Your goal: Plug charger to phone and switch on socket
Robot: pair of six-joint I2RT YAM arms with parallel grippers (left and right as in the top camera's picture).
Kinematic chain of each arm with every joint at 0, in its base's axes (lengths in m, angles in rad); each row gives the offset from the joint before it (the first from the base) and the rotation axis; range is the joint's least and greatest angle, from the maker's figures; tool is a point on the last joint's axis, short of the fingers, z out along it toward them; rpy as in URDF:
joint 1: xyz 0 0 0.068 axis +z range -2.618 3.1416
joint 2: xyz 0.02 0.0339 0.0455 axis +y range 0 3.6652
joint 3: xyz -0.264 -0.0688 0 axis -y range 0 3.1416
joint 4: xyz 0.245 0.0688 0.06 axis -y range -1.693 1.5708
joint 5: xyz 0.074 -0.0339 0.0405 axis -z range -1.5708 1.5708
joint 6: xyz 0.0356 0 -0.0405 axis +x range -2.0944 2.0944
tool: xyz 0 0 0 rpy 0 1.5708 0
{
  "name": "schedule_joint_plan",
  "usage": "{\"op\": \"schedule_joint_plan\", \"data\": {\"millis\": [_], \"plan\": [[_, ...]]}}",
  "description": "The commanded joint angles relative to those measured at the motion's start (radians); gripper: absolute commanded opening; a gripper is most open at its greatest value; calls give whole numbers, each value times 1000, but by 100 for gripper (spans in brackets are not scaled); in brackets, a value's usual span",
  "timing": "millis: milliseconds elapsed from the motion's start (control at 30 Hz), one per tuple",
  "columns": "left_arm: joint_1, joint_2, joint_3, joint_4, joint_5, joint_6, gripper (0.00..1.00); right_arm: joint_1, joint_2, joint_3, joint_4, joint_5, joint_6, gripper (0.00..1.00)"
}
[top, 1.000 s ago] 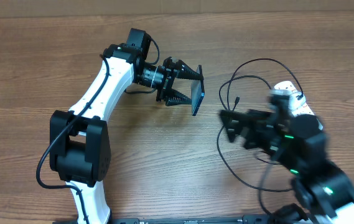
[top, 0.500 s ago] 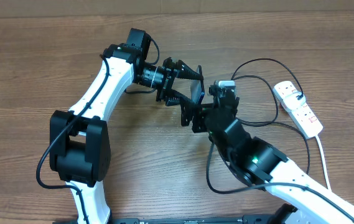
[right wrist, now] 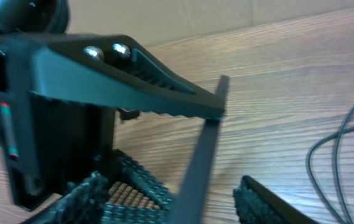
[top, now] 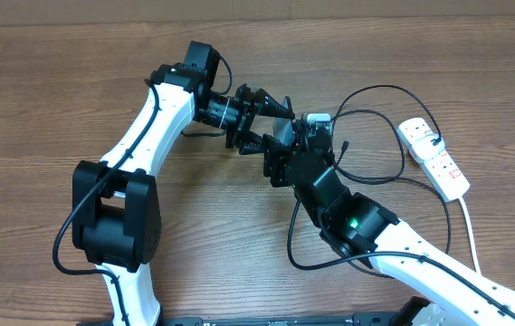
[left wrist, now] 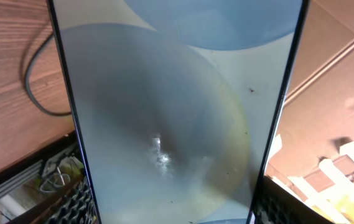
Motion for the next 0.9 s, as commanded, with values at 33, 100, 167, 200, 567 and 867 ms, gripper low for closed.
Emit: {"op": "schedule_joint_plan", "data": {"millis": [33,100,167,200,567,867], "plan": [[-22,-2,26,1,-9,19,52,3,-3,18,8,-31,-3,57],[-33,-2,26,1,-17,32,51,3,-3,18,8,-43,-3,56],[-42,-2,26,1,-24,32,52,3,-3,19,7,-65,-3,55],[-47,-2,26,2,-31,31,52,3,-3,18,5,-69,-3,53],[-73,-2,26,0,-118,54,50,3,-3,18,-74,-121,7,34],[-73,-2,26,0,-137,54,50,3,-3,18,-87,-143,27,16]]}}
